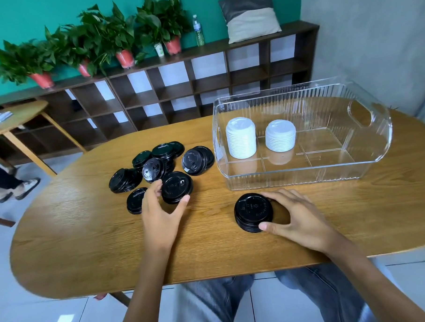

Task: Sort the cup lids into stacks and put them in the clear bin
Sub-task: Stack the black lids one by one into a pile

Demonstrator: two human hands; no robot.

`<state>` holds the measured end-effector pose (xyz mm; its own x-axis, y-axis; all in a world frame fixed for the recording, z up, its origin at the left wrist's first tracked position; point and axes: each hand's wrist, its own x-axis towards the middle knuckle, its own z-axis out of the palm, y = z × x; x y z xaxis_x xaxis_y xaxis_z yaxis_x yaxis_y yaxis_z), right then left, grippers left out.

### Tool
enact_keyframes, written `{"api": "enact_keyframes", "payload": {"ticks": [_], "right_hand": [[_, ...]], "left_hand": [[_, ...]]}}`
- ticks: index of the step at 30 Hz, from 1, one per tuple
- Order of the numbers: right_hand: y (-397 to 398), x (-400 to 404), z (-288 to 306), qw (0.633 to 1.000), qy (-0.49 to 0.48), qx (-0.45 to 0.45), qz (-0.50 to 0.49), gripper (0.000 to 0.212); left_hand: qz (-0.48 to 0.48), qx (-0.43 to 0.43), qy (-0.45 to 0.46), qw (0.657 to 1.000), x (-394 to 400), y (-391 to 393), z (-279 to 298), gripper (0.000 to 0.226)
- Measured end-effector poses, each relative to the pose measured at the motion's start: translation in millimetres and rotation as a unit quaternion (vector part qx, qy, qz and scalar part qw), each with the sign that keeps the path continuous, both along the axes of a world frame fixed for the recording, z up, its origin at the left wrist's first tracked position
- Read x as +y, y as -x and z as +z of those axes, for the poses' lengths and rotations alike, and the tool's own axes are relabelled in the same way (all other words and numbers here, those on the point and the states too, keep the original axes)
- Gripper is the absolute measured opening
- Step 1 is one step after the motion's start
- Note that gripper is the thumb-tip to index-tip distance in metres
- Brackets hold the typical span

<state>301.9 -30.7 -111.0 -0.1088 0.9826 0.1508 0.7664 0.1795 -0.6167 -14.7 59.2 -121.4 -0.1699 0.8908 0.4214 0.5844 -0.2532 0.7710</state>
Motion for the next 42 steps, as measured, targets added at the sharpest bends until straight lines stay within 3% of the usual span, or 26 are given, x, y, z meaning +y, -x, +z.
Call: {"api": "enact_keyframes", "payload": {"ticks": [4, 8, 15, 22, 42], "right_hand": [[0, 0, 0, 1.000, -0.001, 0.001, 0.000, 0.084], [0, -1, 1, 1.000, 0.000, 0.005, 0.000, 0.084], [1, 0, 1, 1.000, 0.000, 0.003, -0.001, 0.081], [1, 0, 1, 1.000, 0.001, 0.004, 0.000, 0.085], [2, -1, 2, 1.000, 0.000, 0.008, -0.004, 0.077]], "left_hand": [[-0.069, 0.023, 0.045, 0.996, -10, 0, 3, 0.080], [-0.172, 0.140, 0.087, 0.971, -16, -1, 6, 0.085], [-0.215, 0.256, 0.123, 0.934, -11, -2, 9, 0.099], [-0.198, 0.211, 0.118, 0.950, -12, -3, 10, 0.089], [-0.194, 0.172, 0.126, 0.958, -14, -3, 14, 0.093]]}}
